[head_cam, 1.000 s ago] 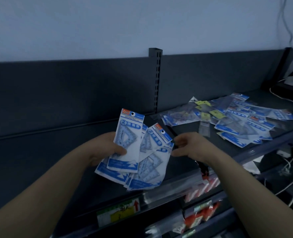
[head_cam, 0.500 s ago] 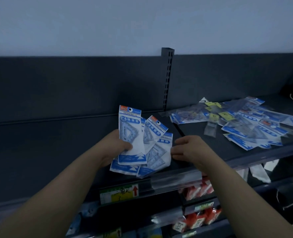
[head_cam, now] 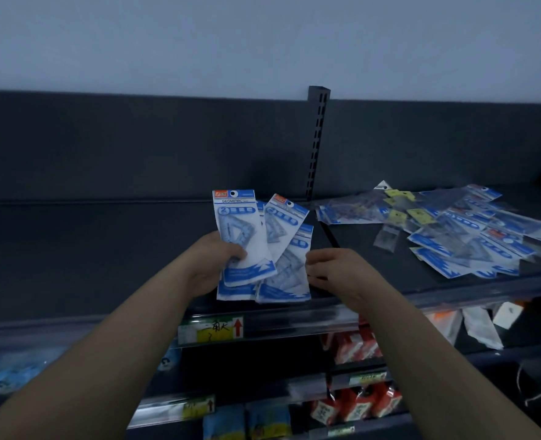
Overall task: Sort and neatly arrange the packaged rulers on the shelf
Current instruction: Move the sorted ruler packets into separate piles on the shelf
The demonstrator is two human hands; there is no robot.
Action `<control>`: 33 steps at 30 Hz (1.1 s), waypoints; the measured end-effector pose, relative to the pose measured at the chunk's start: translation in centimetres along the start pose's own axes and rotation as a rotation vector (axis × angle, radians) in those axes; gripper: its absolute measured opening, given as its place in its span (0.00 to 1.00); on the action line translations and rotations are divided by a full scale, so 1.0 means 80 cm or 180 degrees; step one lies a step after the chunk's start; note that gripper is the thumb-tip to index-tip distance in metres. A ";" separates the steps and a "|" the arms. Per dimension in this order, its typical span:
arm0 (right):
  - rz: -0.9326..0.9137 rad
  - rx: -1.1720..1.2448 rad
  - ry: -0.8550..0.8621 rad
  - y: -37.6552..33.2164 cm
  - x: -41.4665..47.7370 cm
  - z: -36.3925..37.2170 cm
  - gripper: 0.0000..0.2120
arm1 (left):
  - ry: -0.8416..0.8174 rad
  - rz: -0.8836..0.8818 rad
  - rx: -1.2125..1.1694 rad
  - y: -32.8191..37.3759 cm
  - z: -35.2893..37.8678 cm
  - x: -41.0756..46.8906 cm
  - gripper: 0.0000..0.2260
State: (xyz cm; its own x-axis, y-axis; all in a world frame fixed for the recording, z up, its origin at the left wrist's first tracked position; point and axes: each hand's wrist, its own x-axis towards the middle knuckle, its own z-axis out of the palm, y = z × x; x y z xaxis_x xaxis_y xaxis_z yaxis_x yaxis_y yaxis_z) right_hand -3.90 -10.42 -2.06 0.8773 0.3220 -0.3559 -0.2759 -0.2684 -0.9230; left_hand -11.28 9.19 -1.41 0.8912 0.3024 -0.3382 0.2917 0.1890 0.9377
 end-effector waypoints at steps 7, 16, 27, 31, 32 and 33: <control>-0.0180 -0.0111 0.0093 -0.003 -0.001 0.001 0.21 | 0.0095 0.0133 -0.0175 0.005 0.025 0.001 0.16; -0.0062 0.0240 0.0013 0.000 -0.012 0.000 0.16 | 0.0444 0.0123 -0.0332 -0.012 0.035 0.003 0.12; -0.0405 0.0468 -0.0574 -0.018 -0.007 0.039 0.13 | 0.0579 0.0278 -0.0865 -0.012 -0.008 -0.015 0.11; -0.0568 0.0271 -0.0708 -0.032 -0.006 0.088 0.13 | 0.0742 0.0282 -0.0903 -0.012 -0.055 -0.036 0.13; -0.0585 0.0244 -0.0764 -0.035 -0.007 0.103 0.13 | 0.0810 0.0297 -0.0933 -0.011 -0.070 -0.042 0.14; -0.0587 0.0224 -0.0828 -0.038 -0.007 0.119 0.13 | 0.0884 0.0324 -0.0961 -0.011 -0.085 -0.048 0.14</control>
State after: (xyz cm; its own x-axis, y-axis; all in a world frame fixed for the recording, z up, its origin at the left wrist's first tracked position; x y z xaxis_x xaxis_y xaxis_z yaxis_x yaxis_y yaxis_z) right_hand -7.28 -1.10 -0.48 0.7877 0.5831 -0.1988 -0.1559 -0.1235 -0.9800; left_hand -17.36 14.21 -1.48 0.7705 0.5662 -0.2927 0.0553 0.3981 0.9157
